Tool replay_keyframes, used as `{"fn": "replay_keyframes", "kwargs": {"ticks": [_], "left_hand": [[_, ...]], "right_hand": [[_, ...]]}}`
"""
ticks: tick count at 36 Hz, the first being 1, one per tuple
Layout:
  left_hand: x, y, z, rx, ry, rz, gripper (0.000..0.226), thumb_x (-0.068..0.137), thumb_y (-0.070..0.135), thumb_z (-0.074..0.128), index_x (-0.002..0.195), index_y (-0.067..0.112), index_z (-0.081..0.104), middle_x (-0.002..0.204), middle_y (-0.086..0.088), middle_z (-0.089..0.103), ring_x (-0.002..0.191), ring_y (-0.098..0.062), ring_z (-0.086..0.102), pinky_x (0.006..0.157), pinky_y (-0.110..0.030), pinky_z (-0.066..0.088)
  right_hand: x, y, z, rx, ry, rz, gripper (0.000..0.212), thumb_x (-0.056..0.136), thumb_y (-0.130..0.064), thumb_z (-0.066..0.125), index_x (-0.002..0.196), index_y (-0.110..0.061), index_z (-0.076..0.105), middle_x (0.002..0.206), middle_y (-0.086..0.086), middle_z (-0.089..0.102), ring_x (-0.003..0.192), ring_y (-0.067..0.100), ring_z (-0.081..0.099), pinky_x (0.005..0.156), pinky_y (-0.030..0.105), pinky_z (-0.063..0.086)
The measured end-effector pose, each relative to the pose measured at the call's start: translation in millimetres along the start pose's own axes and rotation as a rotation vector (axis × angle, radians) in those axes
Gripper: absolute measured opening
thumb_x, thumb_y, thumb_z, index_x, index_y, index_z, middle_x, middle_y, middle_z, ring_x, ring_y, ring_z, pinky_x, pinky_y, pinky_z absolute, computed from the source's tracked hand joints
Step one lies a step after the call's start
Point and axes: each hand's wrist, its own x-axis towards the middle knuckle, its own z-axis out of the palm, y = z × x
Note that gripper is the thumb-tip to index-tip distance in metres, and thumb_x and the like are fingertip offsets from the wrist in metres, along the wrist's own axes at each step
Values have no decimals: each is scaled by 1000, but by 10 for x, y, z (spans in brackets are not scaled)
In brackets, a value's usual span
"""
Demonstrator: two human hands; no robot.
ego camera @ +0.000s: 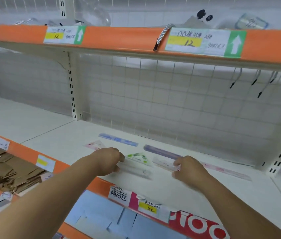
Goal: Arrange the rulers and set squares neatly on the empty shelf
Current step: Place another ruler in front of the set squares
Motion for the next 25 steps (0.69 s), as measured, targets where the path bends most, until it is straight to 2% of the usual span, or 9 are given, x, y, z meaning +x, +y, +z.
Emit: {"fn": "replay_keyframes", "kwargs": {"ticks": [2, 5, 8, 15, 21, 25], "left_hand": [[41, -36, 20, -7, -24, 30, 44, 95, 27, 56, 137, 20, 47, 132, -4, 49, 121, -21, 48, 97, -28, 37], [89, -91, 29, 1, -52, 74, 44, 93, 29, 57, 136, 21, 49, 131, -4, 49, 120, -21, 48, 96, -26, 37], [149, -127, 29, 8, -57, 124, 44, 92, 33, 60, 133, 23, 51, 128, -2, 50, 118, -19, 48, 95, -27, 38], [230, -99, 96, 17, -55, 228, 41, 92, 32, 60, 131, 24, 54, 129, -1, 51, 121, -18, 47, 95, -25, 37], [268, -129, 167, 11, -36, 247, 41, 91, 33, 60, 131, 26, 54, 129, 0, 51, 120, -18, 48, 96, -26, 39], [282, -140, 186, -2, -17, 248, 41, 92, 33, 58, 132, 28, 53, 130, 1, 50, 122, -17, 47, 97, -27, 39]], "right_hand": [[-30, 16, 22, 14, -23, 24, 36, 82, -28, 68, 114, -12, 66, 121, 3, 60, 104, 21, 60, 88, 32, 50], [-111, 29, 24, 73, -66, 36, 44, 81, -30, 71, 124, -22, 64, 129, -5, 57, 110, 14, 58, 87, 21, 43], [-215, 39, 25, 117, -129, 30, 47, 83, -29, 72, 128, -23, 60, 132, -9, 55, 116, 9, 54, 91, 15, 37], [-369, 66, 99, 154, -160, 109, 46, 80, -27, 76, 124, -24, 63, 128, -9, 58, 101, 4, 49, 90, 14, 36], [-461, 89, 107, 168, -147, 153, 47, 80, -27, 76, 125, -24, 63, 129, -7, 58, 110, 9, 52, 91, 13, 35], [-495, 96, 128, 204, -147, 174, 49, 78, -27, 78, 124, -24, 63, 126, -8, 58, 101, 4, 50, 89, 12, 35]]}}
